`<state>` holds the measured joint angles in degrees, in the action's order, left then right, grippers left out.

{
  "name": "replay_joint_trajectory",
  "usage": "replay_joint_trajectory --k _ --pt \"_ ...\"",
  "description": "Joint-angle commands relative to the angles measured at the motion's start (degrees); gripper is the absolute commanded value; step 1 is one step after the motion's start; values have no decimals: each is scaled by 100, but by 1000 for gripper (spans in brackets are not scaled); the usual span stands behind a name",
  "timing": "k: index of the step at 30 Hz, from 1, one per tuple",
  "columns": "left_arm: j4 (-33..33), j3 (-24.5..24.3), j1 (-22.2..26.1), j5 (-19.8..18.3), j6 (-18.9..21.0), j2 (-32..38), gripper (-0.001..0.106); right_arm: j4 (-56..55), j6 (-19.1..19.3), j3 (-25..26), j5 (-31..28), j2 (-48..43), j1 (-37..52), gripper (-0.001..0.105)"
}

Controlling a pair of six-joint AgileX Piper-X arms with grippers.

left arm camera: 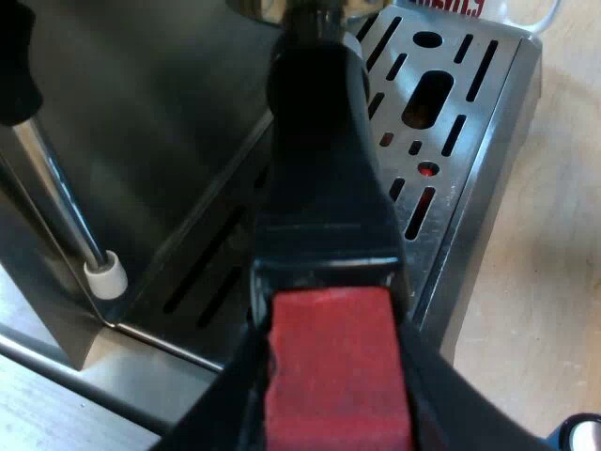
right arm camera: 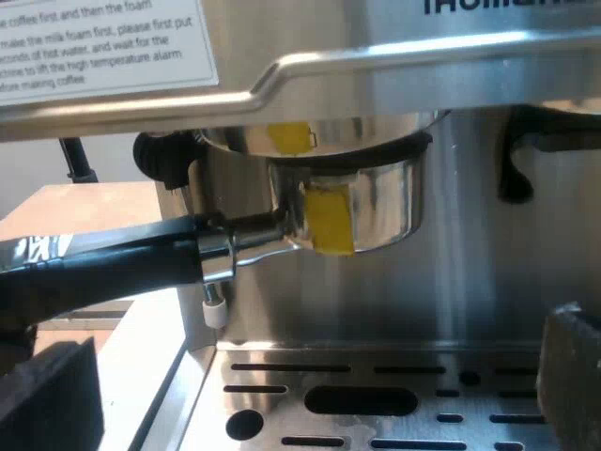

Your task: Put the handle in the coffee machine

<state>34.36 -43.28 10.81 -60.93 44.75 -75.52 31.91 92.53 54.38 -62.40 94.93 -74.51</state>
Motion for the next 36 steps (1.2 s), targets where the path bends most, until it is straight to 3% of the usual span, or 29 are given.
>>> replay_joint_trajectory --k 1,19,26,36 --pt "-34 -73 -12 -324 33 77 0 63 71 8 -35 1 26 95" --pt "61 -73 7 -332 43 77 0 51 71 8 -35 1 26 95" --pt "61 -73 324 -605 43 77 0 51 71 8 -35 1 26 95" --pt "191 -73 21 -655 -50 77 0 51 71 8 -35 1 26 95"
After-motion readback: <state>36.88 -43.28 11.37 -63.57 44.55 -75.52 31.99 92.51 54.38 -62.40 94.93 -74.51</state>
